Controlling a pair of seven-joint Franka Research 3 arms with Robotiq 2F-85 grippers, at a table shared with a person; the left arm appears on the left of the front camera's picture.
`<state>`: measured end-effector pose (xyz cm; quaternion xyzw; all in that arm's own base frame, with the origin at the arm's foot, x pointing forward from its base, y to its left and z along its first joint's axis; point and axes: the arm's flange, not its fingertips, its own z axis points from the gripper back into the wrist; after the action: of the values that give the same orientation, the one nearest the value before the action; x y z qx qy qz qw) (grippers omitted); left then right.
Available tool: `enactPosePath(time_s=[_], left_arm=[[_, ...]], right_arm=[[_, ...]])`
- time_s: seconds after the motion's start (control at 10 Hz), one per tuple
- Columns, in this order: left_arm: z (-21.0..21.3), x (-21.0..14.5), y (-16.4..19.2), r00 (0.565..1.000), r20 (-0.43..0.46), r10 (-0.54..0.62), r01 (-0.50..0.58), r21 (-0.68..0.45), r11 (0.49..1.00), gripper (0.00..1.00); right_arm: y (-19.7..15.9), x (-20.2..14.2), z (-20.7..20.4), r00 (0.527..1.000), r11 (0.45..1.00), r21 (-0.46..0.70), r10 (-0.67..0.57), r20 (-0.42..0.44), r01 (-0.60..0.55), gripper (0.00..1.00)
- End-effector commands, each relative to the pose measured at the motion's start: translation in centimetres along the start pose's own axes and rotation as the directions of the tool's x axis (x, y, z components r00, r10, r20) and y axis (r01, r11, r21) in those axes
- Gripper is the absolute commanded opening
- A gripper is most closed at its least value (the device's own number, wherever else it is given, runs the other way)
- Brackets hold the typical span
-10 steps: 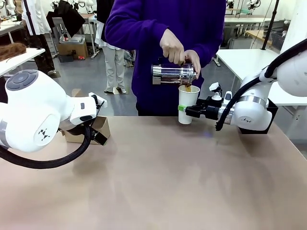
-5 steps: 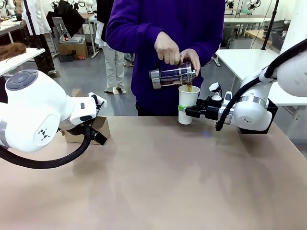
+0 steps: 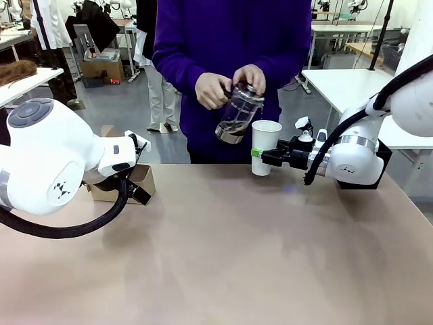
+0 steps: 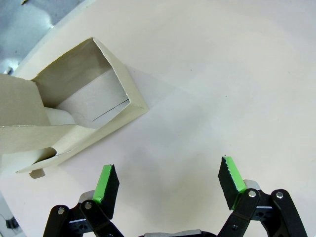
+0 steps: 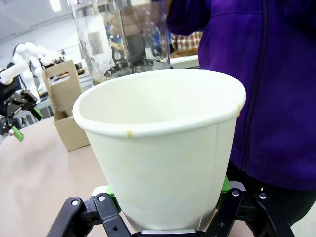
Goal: Pour a drink into a cup and package it in a carrier.
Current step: When a person places the Paper Cup Lid on the 600 ml Paper Cup , lift the 600 ml Paper Cup.
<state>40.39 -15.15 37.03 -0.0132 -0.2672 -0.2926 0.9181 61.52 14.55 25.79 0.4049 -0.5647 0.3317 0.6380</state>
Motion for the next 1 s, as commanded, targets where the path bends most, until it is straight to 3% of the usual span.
enactPosePath(time_s=[0.0,0.9], left_arm=[[0.03,-0.01,0.01,1.0,0.001,0.001,-0.001,-0.001,1.0,1.0],[0.03,-0.01,0.01,1.0,0.001,0.001,-0.001,-0.001,1.0,1.0]], right_arm=[[0.32,0.51,0.11,1.0,1.0,0.0,0.0,0.003,0.0,0.81],[0.32,0.51,0.11,1.0,1.0,0.0,0.0,0.003,0.0,0.81]])
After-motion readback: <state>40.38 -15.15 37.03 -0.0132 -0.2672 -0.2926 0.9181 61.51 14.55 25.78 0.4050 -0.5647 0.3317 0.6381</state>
